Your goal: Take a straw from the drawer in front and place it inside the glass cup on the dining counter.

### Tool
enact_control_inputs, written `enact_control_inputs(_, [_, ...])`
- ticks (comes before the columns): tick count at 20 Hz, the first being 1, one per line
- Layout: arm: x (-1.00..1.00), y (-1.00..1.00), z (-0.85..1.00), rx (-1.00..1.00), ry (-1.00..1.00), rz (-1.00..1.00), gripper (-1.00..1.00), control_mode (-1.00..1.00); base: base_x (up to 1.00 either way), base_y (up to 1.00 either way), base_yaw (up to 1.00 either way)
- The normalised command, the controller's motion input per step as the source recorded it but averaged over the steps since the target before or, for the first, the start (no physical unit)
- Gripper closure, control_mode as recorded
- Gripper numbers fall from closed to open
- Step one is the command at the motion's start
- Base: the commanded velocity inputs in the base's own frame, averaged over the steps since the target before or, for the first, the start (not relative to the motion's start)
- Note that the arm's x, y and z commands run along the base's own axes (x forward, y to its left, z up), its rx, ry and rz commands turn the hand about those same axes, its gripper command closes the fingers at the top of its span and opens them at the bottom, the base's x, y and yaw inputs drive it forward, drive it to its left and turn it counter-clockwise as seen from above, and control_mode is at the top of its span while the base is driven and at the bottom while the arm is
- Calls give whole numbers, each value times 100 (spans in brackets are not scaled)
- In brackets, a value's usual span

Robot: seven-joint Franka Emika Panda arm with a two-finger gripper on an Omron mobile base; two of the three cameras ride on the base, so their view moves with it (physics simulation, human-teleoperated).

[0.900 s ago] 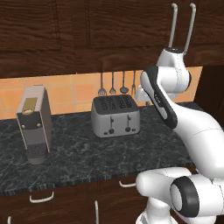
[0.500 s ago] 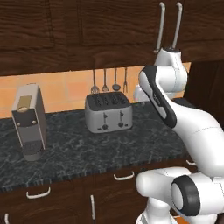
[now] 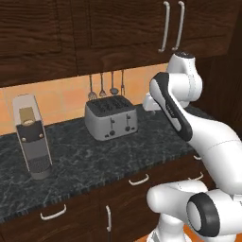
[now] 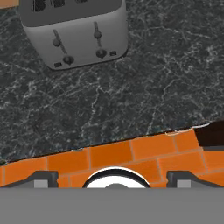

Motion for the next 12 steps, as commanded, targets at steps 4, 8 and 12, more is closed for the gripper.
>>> enact_control_inputs(4, [0,0,0,0,0,0,-100,100,-28,54,-28])
enact_control_inputs(8, [0,0,0,0,0,0,-100,100,-35,58,-34])
enact_control_inputs(12, [0,0,0,0,0,0,-100,100,-29,54,-38])
